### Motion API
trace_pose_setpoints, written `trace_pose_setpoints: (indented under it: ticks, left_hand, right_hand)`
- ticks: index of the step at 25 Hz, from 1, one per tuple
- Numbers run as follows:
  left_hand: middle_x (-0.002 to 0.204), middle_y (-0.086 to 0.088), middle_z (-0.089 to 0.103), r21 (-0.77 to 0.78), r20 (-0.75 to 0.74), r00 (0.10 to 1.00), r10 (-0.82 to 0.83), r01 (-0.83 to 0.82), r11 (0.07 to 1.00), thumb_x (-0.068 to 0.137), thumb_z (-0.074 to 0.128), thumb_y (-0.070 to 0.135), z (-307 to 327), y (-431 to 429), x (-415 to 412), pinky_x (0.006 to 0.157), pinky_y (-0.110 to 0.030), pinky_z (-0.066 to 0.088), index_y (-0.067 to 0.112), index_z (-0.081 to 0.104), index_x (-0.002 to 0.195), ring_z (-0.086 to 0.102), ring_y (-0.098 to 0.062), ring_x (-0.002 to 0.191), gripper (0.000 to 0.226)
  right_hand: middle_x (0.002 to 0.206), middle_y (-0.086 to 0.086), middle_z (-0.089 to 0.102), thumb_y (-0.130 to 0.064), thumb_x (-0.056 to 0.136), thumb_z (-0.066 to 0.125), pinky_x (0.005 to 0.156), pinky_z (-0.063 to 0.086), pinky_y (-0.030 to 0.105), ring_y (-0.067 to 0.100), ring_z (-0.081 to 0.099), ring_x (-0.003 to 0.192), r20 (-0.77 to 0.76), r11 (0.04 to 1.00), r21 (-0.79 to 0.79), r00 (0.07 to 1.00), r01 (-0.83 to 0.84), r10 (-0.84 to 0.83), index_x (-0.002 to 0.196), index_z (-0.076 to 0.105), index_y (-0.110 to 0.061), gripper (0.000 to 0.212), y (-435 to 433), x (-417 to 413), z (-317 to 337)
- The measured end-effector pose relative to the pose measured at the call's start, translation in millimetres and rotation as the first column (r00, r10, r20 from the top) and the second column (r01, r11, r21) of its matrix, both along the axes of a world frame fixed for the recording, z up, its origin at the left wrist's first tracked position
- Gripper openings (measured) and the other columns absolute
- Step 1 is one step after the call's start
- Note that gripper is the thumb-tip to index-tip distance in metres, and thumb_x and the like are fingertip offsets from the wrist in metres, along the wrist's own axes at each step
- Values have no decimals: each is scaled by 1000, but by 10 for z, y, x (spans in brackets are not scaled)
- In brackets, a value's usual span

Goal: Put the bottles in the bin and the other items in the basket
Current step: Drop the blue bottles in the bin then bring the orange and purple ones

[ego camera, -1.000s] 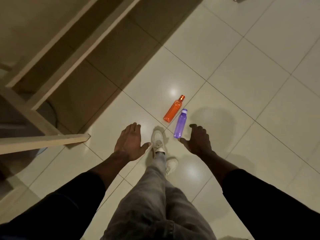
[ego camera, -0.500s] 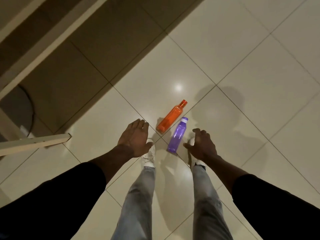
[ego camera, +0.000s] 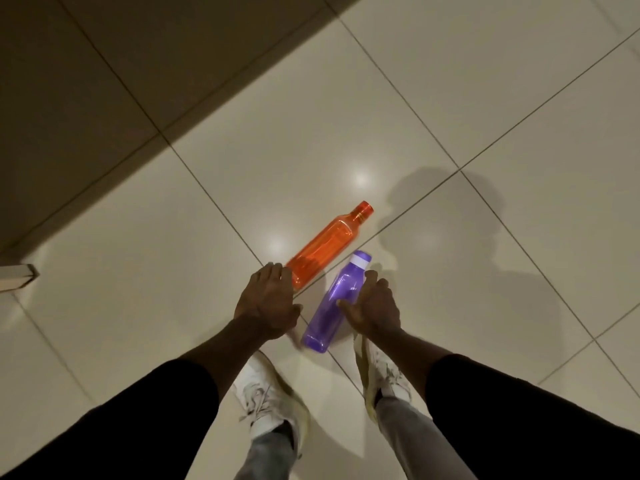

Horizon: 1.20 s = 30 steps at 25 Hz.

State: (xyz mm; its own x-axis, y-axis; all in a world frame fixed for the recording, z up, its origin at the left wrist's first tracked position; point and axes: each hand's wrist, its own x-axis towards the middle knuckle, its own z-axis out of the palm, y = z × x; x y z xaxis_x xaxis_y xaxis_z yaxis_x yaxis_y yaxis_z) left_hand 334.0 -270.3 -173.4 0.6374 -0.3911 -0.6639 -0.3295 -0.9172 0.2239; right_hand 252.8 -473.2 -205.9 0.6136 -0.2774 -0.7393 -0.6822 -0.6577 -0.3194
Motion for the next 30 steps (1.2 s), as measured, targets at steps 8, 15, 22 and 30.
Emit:
trace_pose_setpoints:
  ticks: [8, 15, 22, 30]
  left_hand:
    - [153, -19, 42, -12, 85, 984, 158, -158, 987, 83, 84, 37, -1390, -458, 74, 111, -52, 49, 8, 21, 157, 53, -37, 135, 102]
    - [129, -13, 62, 31, -146, 845, 515, -516, 856, 67, 95, 35, -1077, -250, -63, 94, -46, 58, 9, 44, 133, 67, -37, 114, 88]
    - [130, -1, 61, 12, -276, 676, 683, -709, 706, 56, 100, 45, 589, 187, -696, 90, -35, 57, 20, 42, 130, 66, -25, 113, 98]
    - [138, 3, 60, -32, -263, 463, 846, -881, 472, 54, 97, 58, 2935, 514, -1347, 100, -41, 57, 26, 40, 141, 65, -26, 122, 109]
  right_hand:
    - [148, 10, 45, -51, 72, 88, 92, 56, 46, 33, 58, 125, -78, 950, -65, 947, 306, -311, 161, 4, -25, 126, 335, 54, -1188]
    - [132, 11, 57, -46, 68, 92, 93, 58, 47, 34, 63, 115, -65, 926, -28, 924, 376, -377, 154, 20, -17, 116, 203, 1, -846]
    - [129, 2, 61, -45, 74, 89, 86, 59, 36, 17, 64, 101, 122, 979, 85, 973, 185, -194, 151, 31, -24, 98, 78, -409, 1089]
    - [141, 7, 56, -37, 73, 92, 92, 60, 44, 29, 63, 118, 218, 946, 88, 933, -311, 287, 157, 30, -15, 106, 22, -91, 3551]
